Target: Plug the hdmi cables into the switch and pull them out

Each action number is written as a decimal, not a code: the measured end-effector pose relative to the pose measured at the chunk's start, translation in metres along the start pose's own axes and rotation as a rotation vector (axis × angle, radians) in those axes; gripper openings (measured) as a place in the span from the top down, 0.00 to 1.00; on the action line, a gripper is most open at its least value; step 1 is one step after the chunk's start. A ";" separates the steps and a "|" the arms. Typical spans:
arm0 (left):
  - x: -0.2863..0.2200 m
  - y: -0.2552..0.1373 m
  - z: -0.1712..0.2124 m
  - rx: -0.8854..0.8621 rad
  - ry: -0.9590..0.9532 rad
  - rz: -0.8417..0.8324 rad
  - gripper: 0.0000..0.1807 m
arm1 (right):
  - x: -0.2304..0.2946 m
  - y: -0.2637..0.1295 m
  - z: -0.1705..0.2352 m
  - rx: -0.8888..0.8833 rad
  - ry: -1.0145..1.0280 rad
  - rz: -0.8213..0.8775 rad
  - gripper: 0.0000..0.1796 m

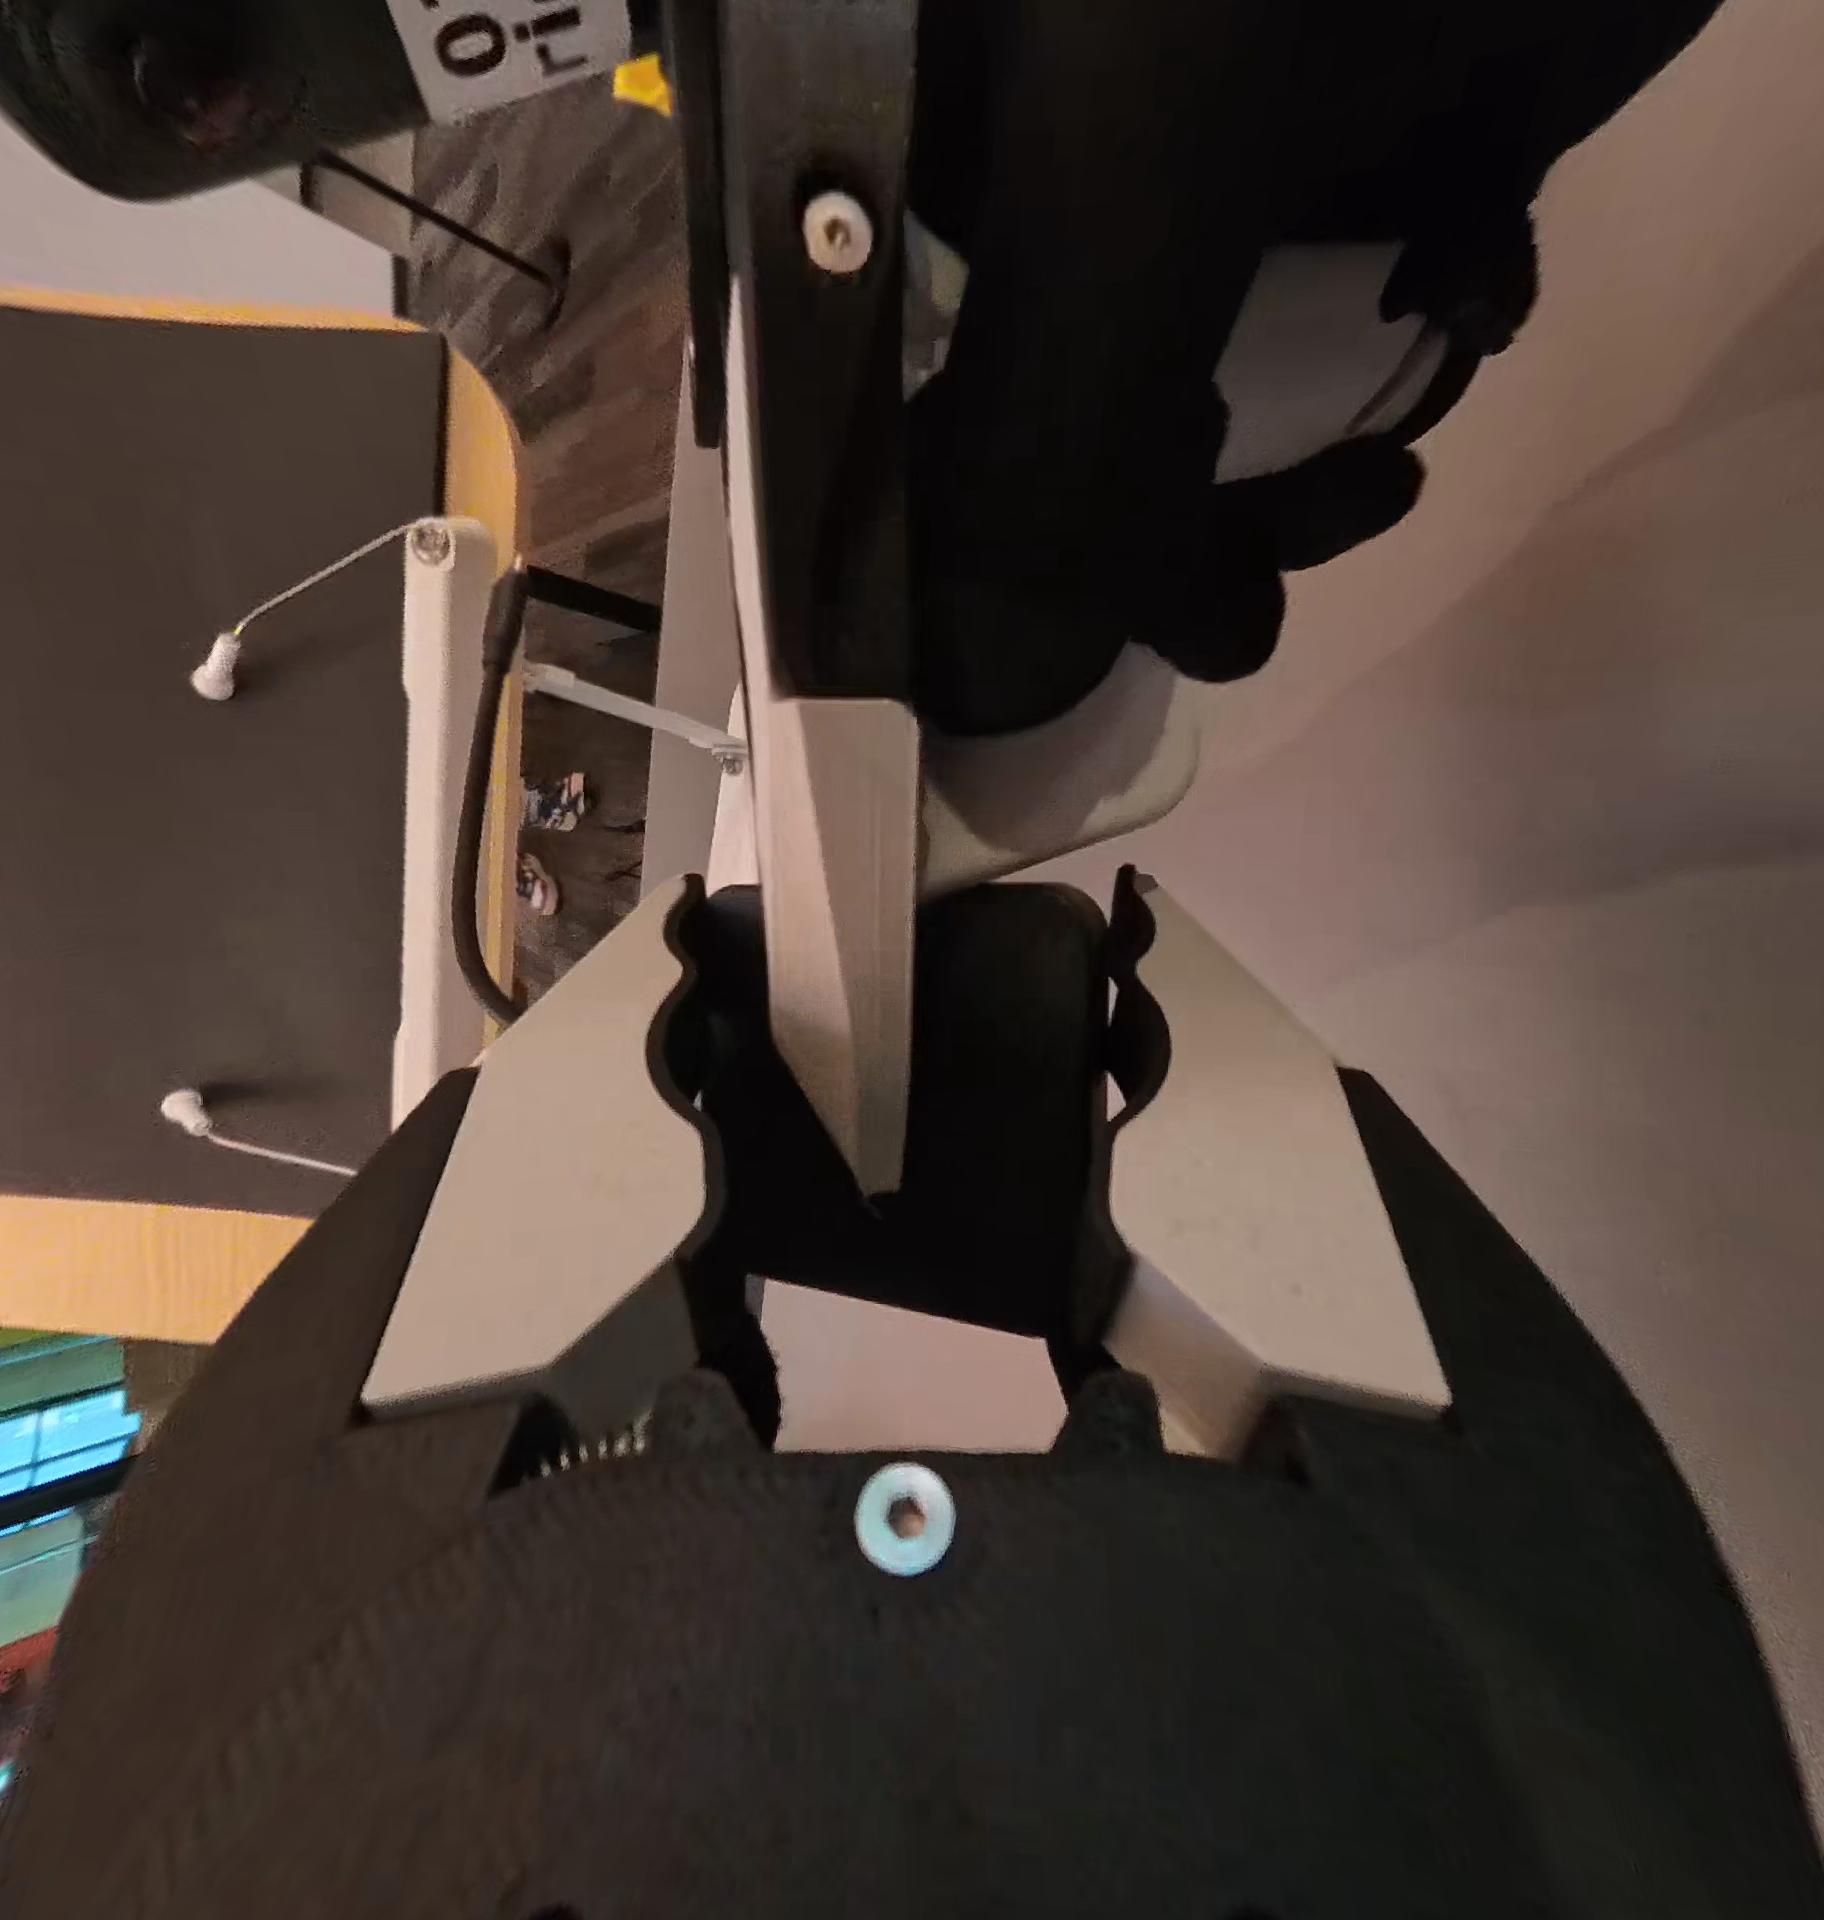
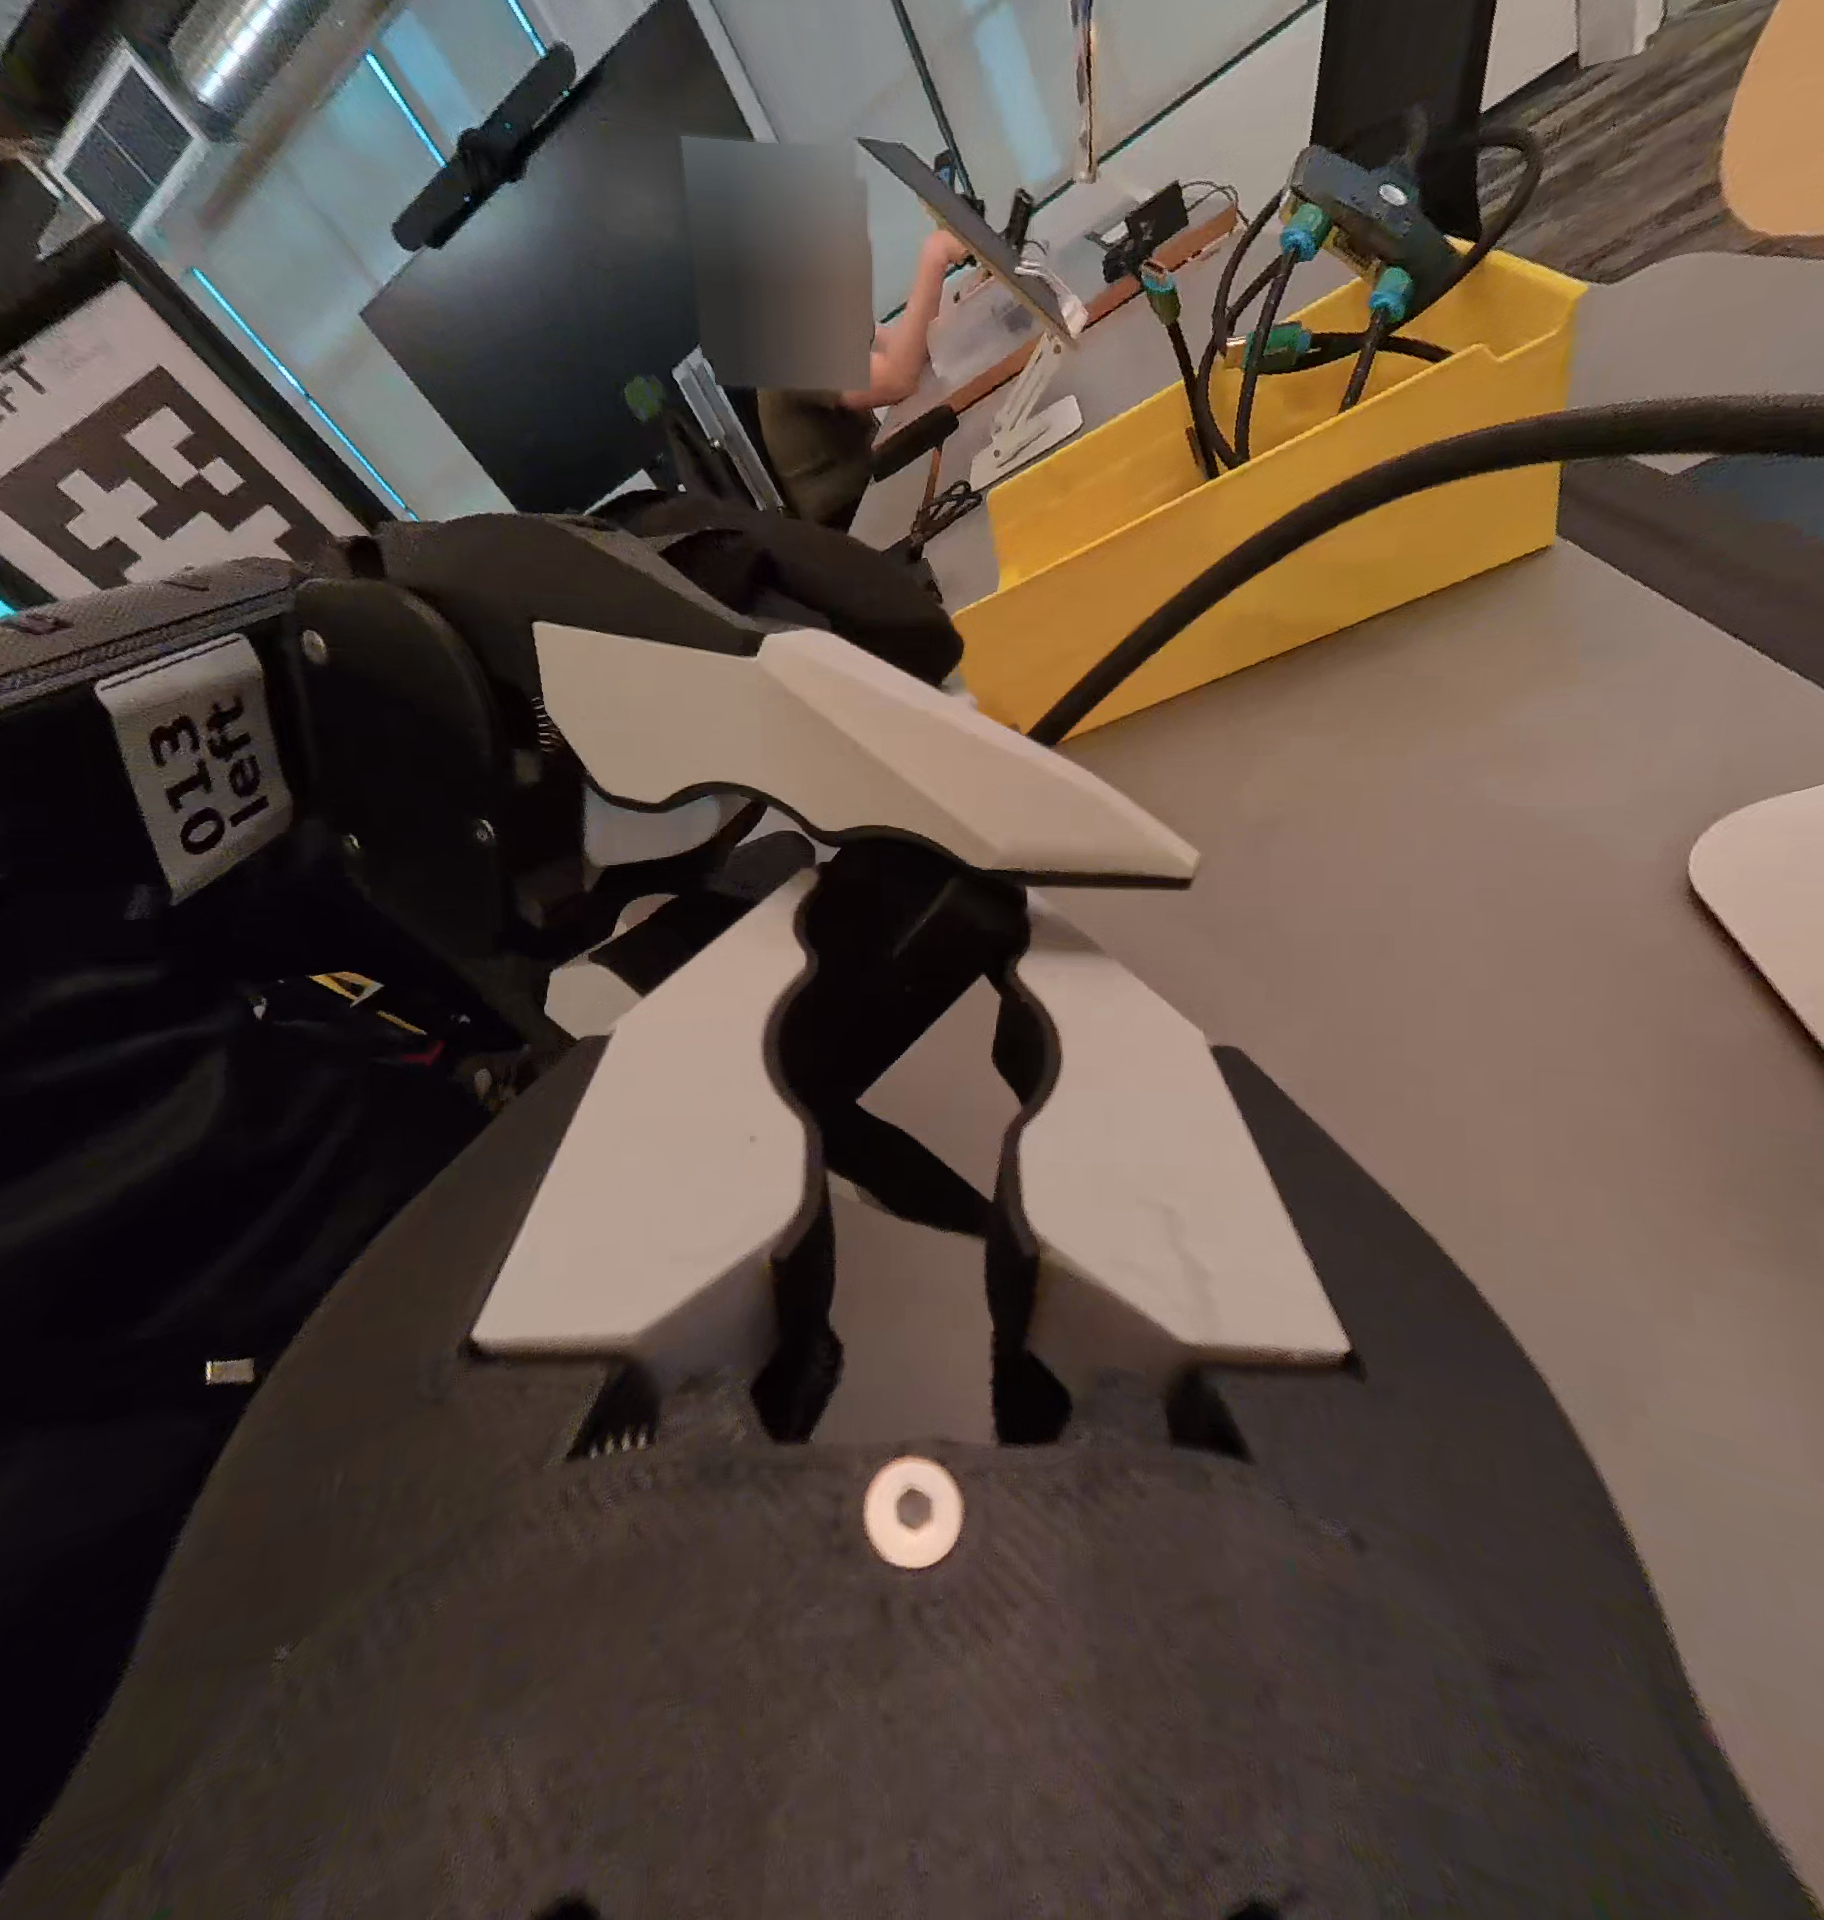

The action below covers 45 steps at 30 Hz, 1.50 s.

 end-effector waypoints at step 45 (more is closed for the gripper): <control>0.062 -0.029 0.058 -0.266 -0.504 0.137 0.90 | -0.010 -0.106 -0.004 0.055 -0.150 0.368 0.94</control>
Point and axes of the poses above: each gripper's, where its closed fingertips meet, y out along the fingers, z out of its underside, x = y × z across the jaws, the point moved 5 cm from there along -y, back along the fingers, and after that the axes turned 12 degrees about x, right-handed, at the moved point
